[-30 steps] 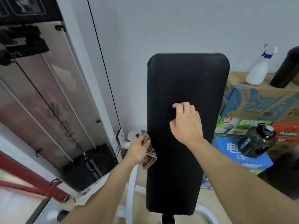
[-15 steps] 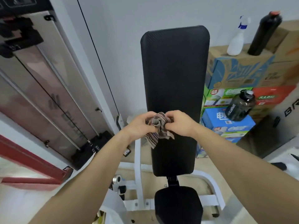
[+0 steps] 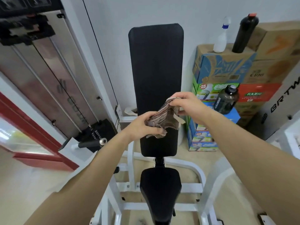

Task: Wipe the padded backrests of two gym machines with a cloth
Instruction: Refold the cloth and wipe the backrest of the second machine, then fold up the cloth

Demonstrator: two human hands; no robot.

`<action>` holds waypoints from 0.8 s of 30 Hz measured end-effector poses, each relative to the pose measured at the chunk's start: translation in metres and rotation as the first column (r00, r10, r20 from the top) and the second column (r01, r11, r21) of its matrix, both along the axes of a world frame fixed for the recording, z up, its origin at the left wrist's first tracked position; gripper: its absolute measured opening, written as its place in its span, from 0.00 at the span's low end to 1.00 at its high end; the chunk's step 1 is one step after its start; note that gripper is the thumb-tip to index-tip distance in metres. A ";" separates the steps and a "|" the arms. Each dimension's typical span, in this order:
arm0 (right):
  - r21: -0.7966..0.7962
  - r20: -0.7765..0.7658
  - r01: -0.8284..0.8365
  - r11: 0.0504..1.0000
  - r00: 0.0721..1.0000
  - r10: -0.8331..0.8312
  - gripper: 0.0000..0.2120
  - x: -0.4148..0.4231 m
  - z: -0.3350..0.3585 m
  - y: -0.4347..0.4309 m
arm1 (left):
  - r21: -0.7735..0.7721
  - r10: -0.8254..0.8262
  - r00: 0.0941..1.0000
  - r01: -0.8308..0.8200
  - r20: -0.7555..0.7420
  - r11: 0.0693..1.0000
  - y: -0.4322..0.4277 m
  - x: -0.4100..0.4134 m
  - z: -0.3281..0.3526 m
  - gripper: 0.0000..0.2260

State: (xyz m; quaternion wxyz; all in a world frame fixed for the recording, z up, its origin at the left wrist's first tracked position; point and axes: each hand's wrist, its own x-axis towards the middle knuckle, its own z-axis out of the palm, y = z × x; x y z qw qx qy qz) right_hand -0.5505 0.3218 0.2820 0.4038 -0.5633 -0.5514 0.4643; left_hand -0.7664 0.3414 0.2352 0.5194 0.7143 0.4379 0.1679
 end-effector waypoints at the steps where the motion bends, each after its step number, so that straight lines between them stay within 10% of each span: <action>1: 0.005 -0.011 0.001 1.000 1.000 -0.001 0.09 0.005 0.004 -0.012 | -0.009 0.004 1.000 -0.004 0.029 1.000 -0.015 0.007 0.004 0.17; 8: -0.055 -0.118 0.004 0.998 0.993 -0.011 0.05 0.050 0.022 -0.095 | 0.045 0.086 0.993 -0.090 0.081 0.995 -0.087 0.025 0.010 0.09; 11: -0.100 -0.188 -0.007 0.995 0.982 -0.012 0.26 0.065 0.022 -0.136 | 0.027 0.045 0.996 -0.047 0.071 0.999 -0.109 0.025 -0.001 0.08; 24: -0.117 -0.200 0.555 0.824 0.799 -0.567 0.04 0.108 -0.017 -0.289 | -0.356 0.254 0.925 -0.145 0.282 0.923 -0.202 0.067 -0.013 0.05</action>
